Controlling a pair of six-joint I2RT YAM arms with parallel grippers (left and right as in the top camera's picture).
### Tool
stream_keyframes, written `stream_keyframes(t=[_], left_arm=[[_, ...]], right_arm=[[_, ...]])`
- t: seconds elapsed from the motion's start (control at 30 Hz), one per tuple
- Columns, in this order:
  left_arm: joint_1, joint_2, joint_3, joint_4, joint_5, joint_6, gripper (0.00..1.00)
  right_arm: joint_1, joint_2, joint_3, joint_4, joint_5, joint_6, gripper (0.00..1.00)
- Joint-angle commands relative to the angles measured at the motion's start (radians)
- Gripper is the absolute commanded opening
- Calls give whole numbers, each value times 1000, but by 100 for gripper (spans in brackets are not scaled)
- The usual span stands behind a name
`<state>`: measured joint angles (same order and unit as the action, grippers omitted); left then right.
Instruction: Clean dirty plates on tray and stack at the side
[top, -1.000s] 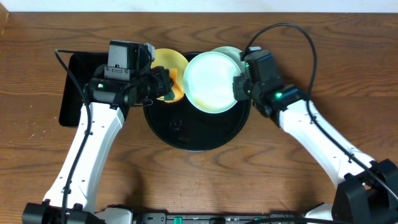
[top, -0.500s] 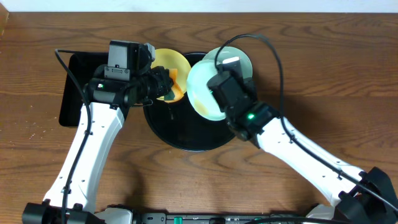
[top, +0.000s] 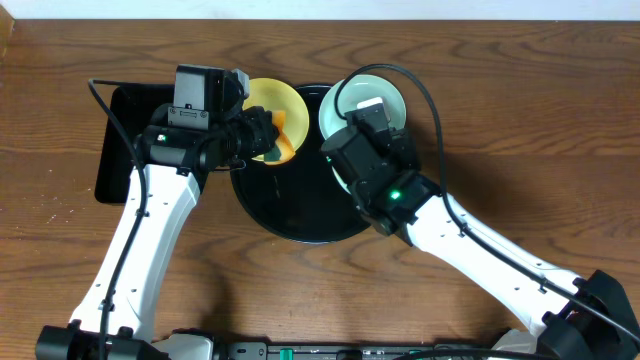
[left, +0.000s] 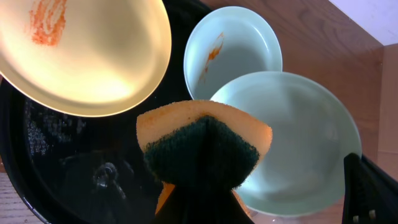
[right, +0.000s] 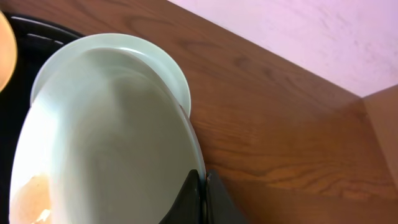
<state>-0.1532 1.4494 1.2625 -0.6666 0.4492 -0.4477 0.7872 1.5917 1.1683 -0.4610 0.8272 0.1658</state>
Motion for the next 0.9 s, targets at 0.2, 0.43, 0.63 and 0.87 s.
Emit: stream_keyframes(t=[0.2, 0.43, 0.63, 0.87], left_arm=[[2, 4, 0, 1, 3, 10, 7], [2, 4, 0, -3, 3, 10, 8], [2, 4, 0, -3, 3, 10, 8], [2, 4, 0, -5, 3, 10, 7]], right_arm=[[82, -29, 0, -8, 112, -51, 1], [111, -29, 0, -26, 164, -51, 1], [138, -29, 0, -31, 224, -63, 1], [159, -29, 0, -37, 215, -56, 1]])
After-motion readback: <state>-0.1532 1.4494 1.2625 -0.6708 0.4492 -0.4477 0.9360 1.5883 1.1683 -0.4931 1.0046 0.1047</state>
